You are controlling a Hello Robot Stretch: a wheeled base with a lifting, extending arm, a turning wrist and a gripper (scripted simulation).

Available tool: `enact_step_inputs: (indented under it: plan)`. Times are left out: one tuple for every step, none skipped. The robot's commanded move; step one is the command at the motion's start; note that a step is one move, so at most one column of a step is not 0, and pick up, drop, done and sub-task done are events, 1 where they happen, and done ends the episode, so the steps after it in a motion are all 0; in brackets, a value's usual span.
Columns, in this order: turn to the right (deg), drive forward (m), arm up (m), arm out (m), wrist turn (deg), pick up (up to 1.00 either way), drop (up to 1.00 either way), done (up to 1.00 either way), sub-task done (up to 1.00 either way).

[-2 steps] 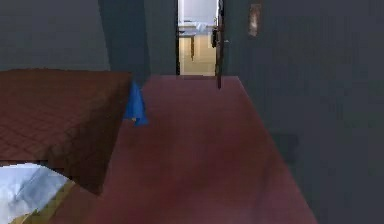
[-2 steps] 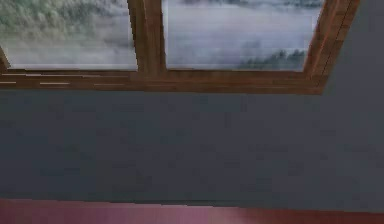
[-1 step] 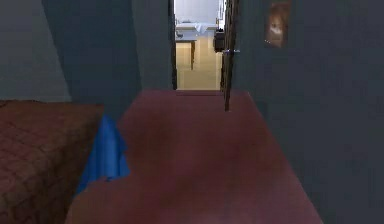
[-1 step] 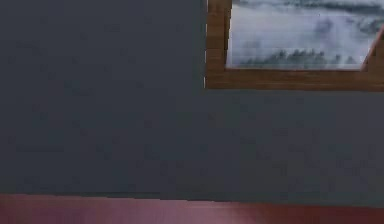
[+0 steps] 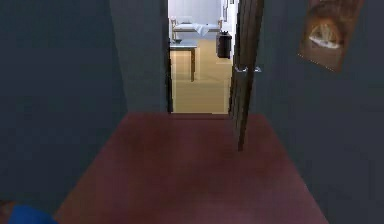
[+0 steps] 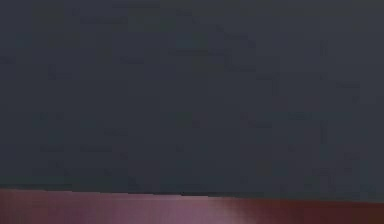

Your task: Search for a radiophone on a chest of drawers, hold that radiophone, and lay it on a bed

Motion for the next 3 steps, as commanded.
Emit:
enact_step_inputs:
  plan:
    - [0.0,1.0,0.0,0.0,0.0,0.0,0.0,0.0,0.0]
    - [0.0,1.0,0.0,0.0,0.0,0.0,0.0,0.0,0.0]
    - [-3.0,0.0,0.0,0.0,0.0,0.0,0.0,0.0,0.0]
